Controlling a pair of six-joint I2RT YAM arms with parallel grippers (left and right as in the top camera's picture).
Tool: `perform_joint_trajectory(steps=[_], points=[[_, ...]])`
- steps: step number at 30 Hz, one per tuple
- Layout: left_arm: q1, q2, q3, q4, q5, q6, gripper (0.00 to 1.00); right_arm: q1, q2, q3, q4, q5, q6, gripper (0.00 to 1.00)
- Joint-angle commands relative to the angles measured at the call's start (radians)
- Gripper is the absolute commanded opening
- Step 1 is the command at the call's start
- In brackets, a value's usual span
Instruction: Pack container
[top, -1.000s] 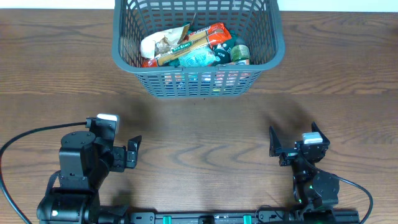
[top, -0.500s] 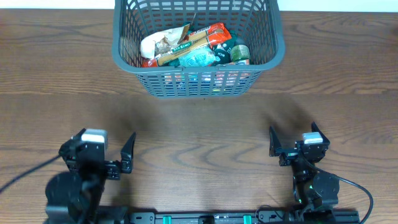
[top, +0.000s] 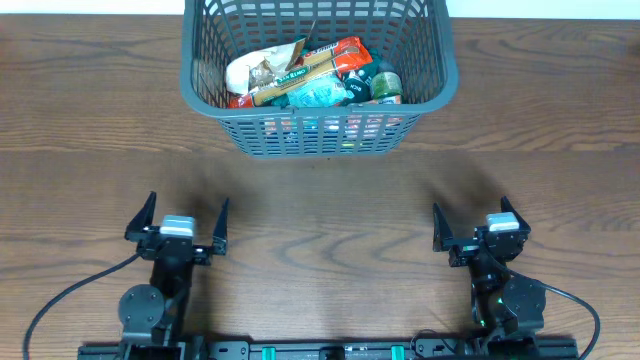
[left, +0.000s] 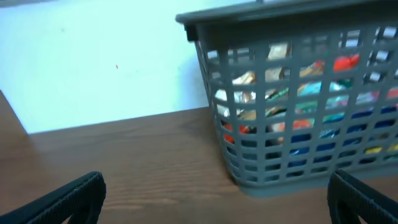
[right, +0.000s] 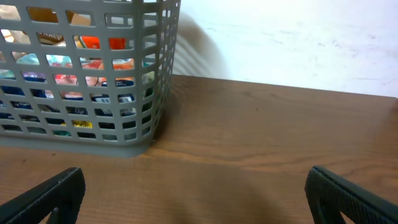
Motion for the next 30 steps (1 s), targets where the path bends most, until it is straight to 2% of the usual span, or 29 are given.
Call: perform_joint_trajectory(steps=[1, 10, 19, 30], points=[[0.004, -0.01, -0.046, 0.018, -0.008, 0.056, 0.99, -0.013, -0.007, -0.005, 0.001, 0.0, 0.013, 0.99], [0.004, -0.03, -0.081, -0.067, 0.109, 0.081, 0.99, -0.013, -0.007, -0.005, 0.0, 0.0, 0.013, 0.99], [0.004, -0.03, -0.081, -0.067, 0.108, 0.034, 0.99, -0.013, -0.007, -0.005, 0.001, 0.0, 0.013, 0.99], [0.004, -0.028, -0.081, -0.066, 0.108, 0.034, 0.99, -0.013, -0.007, -0.005, 0.001, 0.0, 0.013, 0.99]])
